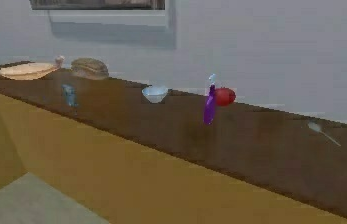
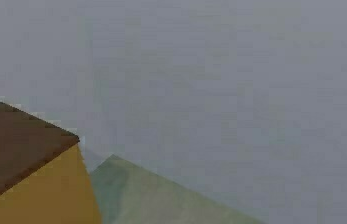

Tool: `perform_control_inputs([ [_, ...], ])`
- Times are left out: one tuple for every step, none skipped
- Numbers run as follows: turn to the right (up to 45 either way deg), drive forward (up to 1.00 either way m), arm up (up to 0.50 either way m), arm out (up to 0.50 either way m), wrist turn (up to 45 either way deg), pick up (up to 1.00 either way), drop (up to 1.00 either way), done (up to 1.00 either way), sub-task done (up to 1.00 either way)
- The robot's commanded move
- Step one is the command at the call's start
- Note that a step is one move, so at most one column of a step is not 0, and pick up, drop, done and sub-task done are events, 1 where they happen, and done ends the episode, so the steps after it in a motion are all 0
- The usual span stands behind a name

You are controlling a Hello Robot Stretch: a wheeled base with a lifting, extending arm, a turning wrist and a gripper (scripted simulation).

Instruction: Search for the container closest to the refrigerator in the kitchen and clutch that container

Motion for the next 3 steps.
perform_control_inputs([
  [-45.0, 0.00, 0.00, 0.00, 0.0, 0.00, 0.00, 0.00, 0.00],
  [-9.0, 0.00, 0.00, 0.00, 0.0, 0.00, 0.00, 0.00, 0.00],
  [0.0, 0.30, 0.00, 0.00, 0.0, 0.00, 0.00, 0.00, 0.00],
])
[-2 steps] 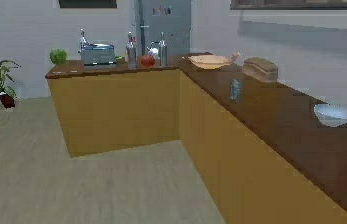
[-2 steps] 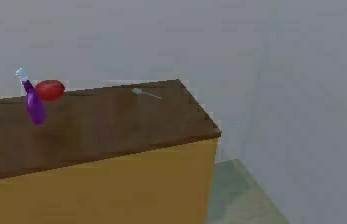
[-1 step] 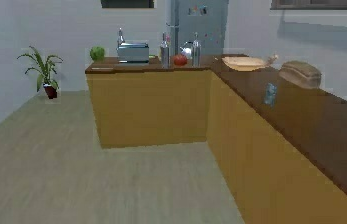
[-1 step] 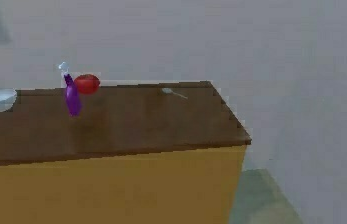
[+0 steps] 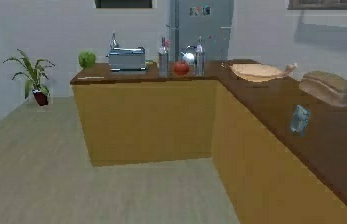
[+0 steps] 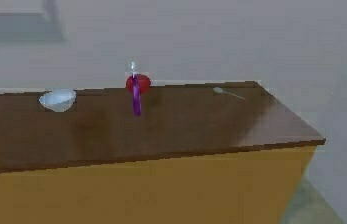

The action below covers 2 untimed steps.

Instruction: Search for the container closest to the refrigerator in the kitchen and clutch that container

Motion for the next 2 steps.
perform_control_inputs([
  [45.0, 0.00, 0.00, 0.00, 0.0, 0.00, 0.00, 0.00, 0.00],
  [-45.0, 0.00, 0.00, 0.00, 0.0, 0.00, 0.00, 0.00, 0.00],
])
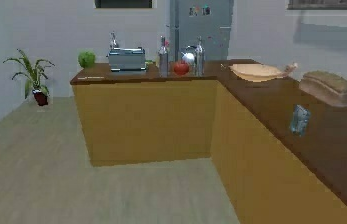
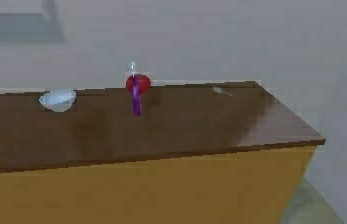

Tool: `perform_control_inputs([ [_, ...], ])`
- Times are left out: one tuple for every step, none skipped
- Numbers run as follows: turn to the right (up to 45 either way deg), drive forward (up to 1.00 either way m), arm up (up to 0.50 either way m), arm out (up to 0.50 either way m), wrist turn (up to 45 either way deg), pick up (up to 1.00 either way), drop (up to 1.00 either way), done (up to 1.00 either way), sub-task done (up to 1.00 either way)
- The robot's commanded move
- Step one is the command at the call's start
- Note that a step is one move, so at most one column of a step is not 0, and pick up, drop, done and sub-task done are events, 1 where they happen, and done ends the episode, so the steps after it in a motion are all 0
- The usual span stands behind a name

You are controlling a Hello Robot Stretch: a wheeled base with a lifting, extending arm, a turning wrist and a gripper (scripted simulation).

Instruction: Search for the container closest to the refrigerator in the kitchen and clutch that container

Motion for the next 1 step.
perform_control_inputs([
  [-42.0, 0.00, 0.00, 0.00, 0.0, 0.00, 0.00, 0.00, 0.00],
])
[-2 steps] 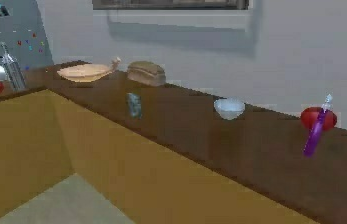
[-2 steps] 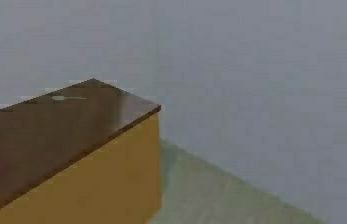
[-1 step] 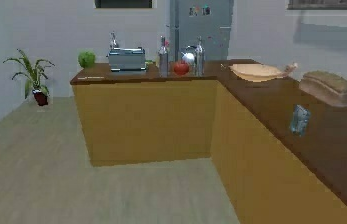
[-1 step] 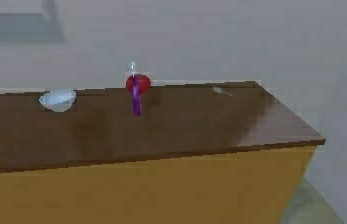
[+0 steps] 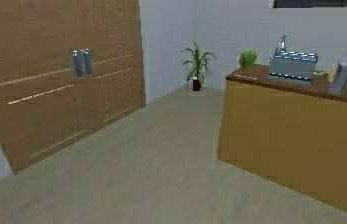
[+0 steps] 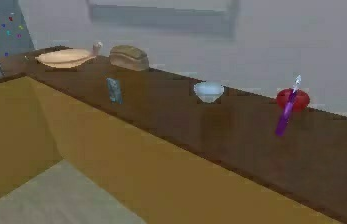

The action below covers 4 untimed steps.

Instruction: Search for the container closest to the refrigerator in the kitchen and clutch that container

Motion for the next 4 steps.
perform_control_inputs([
  [0.0, 1.00, 0.00, 0.00, 0.0, 0.00, 0.00, 0.00, 0.00],
  [0.0, 0.80, 0.00, 0.00, 0.0, 0.00, 0.00, 0.00, 0.00],
  [27.0, 0.00, 0.00, 0.00, 0.0, 0.00, 0.00, 0.00, 0.00],
  [0.0, 1.00, 0.00, 0.00, 0.0, 0.00, 0.00, 0.00, 0.00],
])
